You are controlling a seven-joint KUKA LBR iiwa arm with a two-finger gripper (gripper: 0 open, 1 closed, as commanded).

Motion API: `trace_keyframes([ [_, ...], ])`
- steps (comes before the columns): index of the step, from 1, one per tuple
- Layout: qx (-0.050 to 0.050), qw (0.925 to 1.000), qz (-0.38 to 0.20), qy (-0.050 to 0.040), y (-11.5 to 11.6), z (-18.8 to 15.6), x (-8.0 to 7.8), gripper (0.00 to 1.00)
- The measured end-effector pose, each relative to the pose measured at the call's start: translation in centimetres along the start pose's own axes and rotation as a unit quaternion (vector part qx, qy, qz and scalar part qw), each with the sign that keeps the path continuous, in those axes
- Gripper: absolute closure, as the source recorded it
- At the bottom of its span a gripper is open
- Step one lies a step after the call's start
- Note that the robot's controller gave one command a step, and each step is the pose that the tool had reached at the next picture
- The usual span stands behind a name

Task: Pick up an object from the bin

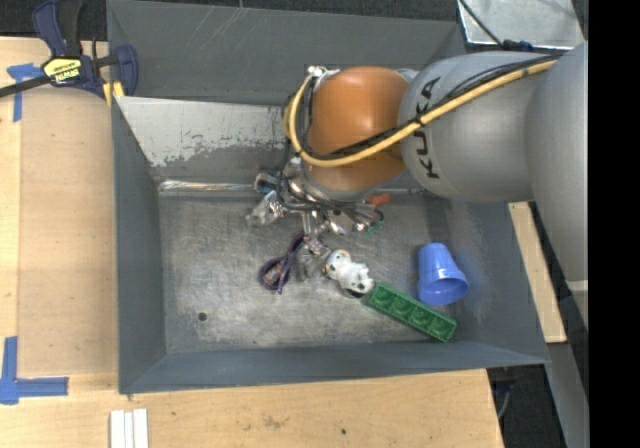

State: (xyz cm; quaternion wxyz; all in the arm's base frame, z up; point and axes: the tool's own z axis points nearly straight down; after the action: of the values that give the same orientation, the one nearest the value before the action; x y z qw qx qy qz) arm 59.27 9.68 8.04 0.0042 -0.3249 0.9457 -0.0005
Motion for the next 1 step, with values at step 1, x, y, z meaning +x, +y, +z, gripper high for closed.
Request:
trace_keyframes([
  [1,0.006,0.9983,-0.055,-0.0143,-0.56,1.45,-1.60,1.00],
])
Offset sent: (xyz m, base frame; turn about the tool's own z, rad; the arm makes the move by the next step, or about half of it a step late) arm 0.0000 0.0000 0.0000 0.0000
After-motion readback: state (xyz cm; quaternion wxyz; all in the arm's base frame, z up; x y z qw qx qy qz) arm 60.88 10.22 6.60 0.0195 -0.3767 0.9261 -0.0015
